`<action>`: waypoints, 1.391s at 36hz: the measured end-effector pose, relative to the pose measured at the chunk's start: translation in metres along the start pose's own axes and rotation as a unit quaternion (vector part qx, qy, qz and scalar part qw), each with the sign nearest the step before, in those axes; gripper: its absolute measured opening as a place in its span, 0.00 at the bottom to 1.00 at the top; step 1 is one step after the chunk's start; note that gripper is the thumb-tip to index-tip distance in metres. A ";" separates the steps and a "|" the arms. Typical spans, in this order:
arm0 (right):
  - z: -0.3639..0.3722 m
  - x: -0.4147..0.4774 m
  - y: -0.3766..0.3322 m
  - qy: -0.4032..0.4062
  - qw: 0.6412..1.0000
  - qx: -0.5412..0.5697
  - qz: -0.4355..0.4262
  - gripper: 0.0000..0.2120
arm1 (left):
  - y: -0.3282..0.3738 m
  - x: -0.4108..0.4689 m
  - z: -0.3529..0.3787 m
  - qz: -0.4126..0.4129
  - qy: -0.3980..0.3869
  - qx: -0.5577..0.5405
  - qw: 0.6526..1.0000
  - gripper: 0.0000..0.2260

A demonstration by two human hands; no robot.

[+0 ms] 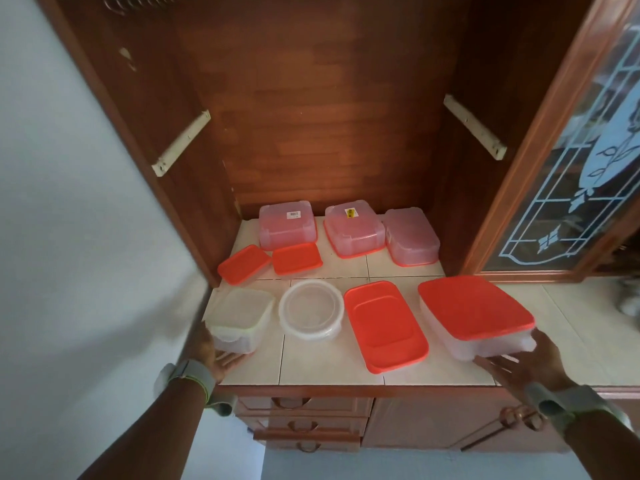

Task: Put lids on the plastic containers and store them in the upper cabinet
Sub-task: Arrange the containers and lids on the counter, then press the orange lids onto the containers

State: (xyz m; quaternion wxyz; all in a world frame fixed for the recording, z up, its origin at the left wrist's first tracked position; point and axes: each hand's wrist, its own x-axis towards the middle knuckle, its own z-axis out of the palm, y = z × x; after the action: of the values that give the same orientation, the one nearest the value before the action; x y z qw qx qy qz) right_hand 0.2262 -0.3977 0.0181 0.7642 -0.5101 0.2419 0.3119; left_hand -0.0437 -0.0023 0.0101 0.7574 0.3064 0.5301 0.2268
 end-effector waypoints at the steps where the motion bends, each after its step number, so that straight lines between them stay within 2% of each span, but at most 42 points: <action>1: -0.002 0.002 0.000 0.027 0.999 -0.024 -0.016 0.17 | 0.000 -0.001 -0.001 -0.014 0.024 -0.008 1.000 0.24; 4: -0.001 0.002 -0.002 0.069 0.993 -0.086 -0.051 0.20 | 0.000 0.000 -0.005 -0.041 0.067 -0.022 0.997 0.31; 6: 0.002 -0.002 -0.003 0.078 0.990 -0.109 -0.041 0.21 | 0.001 -0.001 -0.005 -0.033 0.074 -0.009 0.997 0.31; 8: 0.004 -0.008 -0.005 0.077 0.986 -0.139 -0.048 0.18 | 0.002 -0.005 -0.002 -0.010 0.076 0.042 0.996 0.28; 12: 0.004 -0.006 -0.009 0.086 0.974 -0.200 -0.058 0.23 | 0.006 -0.007 0.008 0.015 0.121 0.177 0.977 0.32; 15: 0.006 -0.003 -0.013 0.088 0.968 -0.228 -0.049 0.20 | 0.006 0.003 0.005 0.043 0.145 0.275 0.949 0.40; 17: 0.009 -0.001 -0.015 0.087 0.947 -0.303 -0.069 0.16 | 0.000 0.019 -0.003 0.049 0.144 0.328 0.932 0.44; 18: 0.009 0.000 -0.015 0.106 0.928 -0.344 -0.091 0.17 | -0.003 0.028 -0.008 0.045 0.142 0.333 0.931 0.43; 20: 0.012 -0.002 -0.013 0.195 0.861 -0.442 -0.156 0.20 | -0.007 0.028 -0.007 0.044 0.153 0.369 0.916 0.41; 22: 0.021 -0.011 -0.013 0.267 0.807 -0.469 -0.240 0.19 | -0.005 0.026 -0.006 0.061 0.178 0.441 0.878 0.40; 25: 0.038 -0.023 -0.014 0.246 0.743 -0.485 -0.389 0.15 | -0.002 0.020 0.004 0.122 0.244 0.520 0.810 0.30; 29: 0.082 -0.008 -0.016 0.206 0.651 -0.485 -0.546 0.15 | 0.015 0.005 0.027 0.272 0.286 0.528 0.752 0.17; 31: 0.113 0.002 -0.017 0.203 0.639 -0.477 -0.568 0.11 | 0.032 0.016 0.039 0.337 0.260 0.546 0.722 0.14; 33: 0.146 0.019 -0.019 0.170 0.633 -0.506 -0.560 0.15 | 0.053 0.037 0.052 0.378 0.220 0.576 0.691 0.14; 34: 0.161 0.027 -0.022 0.148 0.623 -0.538 -0.549 0.18 | 0.061 0.050 0.058 0.400 0.183 0.572 0.692 0.16; 37: 0.199 0.049 -0.022 0.095 0.574 -0.628 -0.517 0.30 | 0.085 0.067 0.087 0.457 0.040 0.538 0.707 0.23; 40: 0.245 0.076 -0.015 0.076 0.559 -0.653 -0.506 0.39 | 0.111 0.108 0.125 0.443 -0.081 0.587 0.673 0.38; 42: 0.273 0.092 -0.006 0.059 0.582 -0.686 -0.432 0.43 | 0.125 0.145 0.139 0.442 -0.099 0.597 0.662 0.44; 44: 0.288 0.114 0.003 0.057 0.586 -0.706 -0.394 0.50 | 0.134 0.175 0.150 0.443 -0.107 0.610 0.649 0.46; 47: 0.303 0.140 0.016 0.073 0.572 -0.720 -0.387 0.58 | 0.147 0.199 0.171 0.430 -0.120 0.663 0.600 0.49; 50: 0.306 0.149 0.025 0.066 0.577 -0.701 -0.413 0.55 | 0.155 0.216 0.176 0.408 -0.137 0.694 0.577 0.56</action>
State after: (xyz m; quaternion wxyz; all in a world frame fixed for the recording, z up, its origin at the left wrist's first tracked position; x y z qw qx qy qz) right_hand 0.3264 -0.0715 0.0110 0.1963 -0.9509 -0.2392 0.0003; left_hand 0.1921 0.2124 0.0198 0.2045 0.9499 0.2345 0.0302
